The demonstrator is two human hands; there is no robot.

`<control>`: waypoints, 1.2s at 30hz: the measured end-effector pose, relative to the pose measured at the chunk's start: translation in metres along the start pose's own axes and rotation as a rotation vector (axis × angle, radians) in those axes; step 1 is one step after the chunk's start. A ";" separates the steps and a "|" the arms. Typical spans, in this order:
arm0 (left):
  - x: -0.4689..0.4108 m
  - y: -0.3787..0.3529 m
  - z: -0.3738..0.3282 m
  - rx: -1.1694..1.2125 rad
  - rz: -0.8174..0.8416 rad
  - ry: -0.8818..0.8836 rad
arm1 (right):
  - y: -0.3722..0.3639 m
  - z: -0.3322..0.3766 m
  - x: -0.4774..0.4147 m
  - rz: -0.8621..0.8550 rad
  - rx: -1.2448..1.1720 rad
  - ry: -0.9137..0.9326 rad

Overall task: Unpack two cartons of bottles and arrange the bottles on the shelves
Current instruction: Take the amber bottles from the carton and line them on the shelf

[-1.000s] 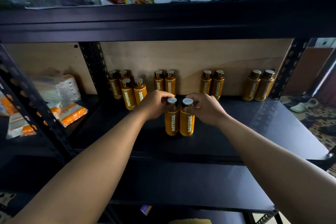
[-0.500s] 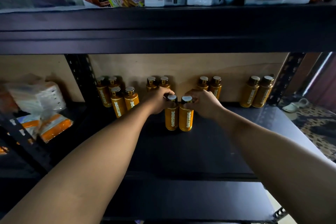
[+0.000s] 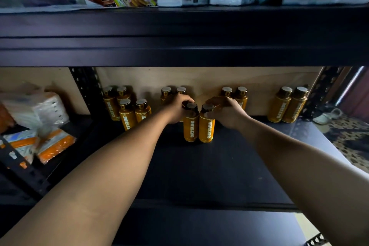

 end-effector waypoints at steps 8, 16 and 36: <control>0.003 0.000 -0.001 0.026 -0.001 -0.005 | -0.001 -0.001 0.002 -0.008 -0.025 -0.002; 0.001 0.003 -0.001 -0.017 0.017 -0.012 | -0.002 -0.002 0.004 -0.015 -0.058 -0.007; 0.003 0.001 0.001 0.034 0.014 0.016 | 0.000 0.009 0.017 -0.025 0.025 0.081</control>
Point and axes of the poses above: each hand's wrist, its own x-axis away from the middle knuckle, its own y-axis out of the back of the hand, z = x × y, the point moved 4 cm from there along -x, towards the middle knuckle, and after that the axes turned 5 degrees about z, right-handed, at the moved point
